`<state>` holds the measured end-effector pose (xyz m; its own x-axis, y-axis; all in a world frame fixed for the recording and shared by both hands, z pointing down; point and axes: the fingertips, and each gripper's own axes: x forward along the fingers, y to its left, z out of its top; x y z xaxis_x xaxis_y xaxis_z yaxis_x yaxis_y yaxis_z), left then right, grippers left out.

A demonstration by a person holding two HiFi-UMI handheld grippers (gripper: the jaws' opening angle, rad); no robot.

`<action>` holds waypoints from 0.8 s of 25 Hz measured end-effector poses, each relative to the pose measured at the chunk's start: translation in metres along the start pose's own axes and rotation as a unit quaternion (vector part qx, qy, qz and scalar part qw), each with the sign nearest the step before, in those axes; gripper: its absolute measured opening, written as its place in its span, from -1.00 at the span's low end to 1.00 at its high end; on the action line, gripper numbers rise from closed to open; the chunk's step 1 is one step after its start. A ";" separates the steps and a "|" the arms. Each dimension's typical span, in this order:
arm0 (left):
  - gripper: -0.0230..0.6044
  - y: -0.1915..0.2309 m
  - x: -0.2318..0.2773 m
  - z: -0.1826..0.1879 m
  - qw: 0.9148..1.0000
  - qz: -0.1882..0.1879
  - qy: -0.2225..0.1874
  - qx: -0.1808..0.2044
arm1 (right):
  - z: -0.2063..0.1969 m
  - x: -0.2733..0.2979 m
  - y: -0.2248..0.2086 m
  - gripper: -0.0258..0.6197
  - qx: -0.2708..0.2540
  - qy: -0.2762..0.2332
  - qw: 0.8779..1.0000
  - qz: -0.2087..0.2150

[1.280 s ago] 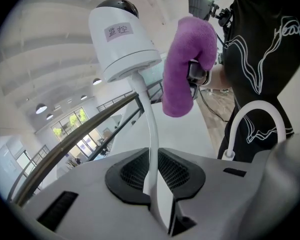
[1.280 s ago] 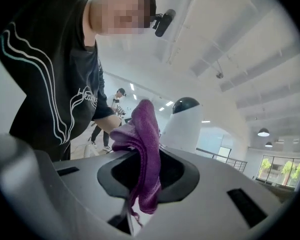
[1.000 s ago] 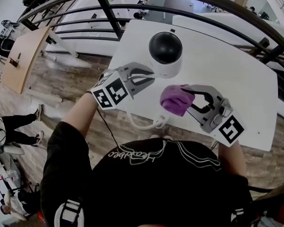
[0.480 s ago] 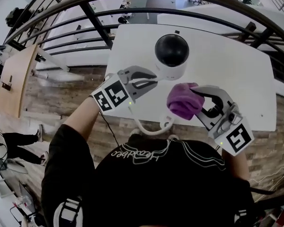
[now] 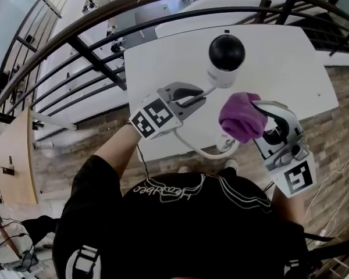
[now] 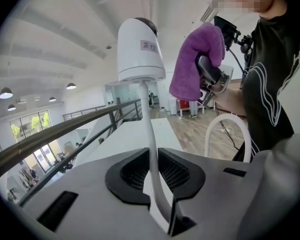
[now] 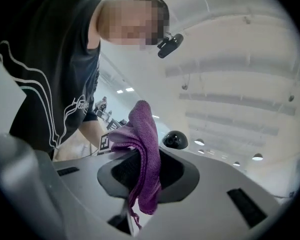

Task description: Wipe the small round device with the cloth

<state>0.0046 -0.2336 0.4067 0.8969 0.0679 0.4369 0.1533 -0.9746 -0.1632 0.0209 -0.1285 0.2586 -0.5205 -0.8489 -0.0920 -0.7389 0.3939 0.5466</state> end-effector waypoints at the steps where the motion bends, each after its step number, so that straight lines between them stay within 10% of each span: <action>1: -0.74 0.000 -0.001 0.000 1.000 -0.003 -0.005 -0.008 | 0.006 0.001 0.000 -0.71 -0.021 0.010 1.000 -0.016; 9: -0.74 -0.004 -0.003 0.001 0.999 -0.021 -0.029 -0.027 | 0.027 0.010 -0.012 -0.72 -0.151 0.066 0.982 -0.090; 20: -0.75 0.004 -0.004 -0.003 1.000 -0.004 -0.019 -0.021 | 0.009 0.036 -0.025 -0.71 -0.210 0.091 0.971 -0.075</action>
<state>0.0009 -0.2383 0.4068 0.9108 0.0825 0.4044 0.1436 -0.9819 -0.1232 0.0168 -0.1652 0.2339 -0.3087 -0.9486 -0.0698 -0.5417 0.1150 0.8326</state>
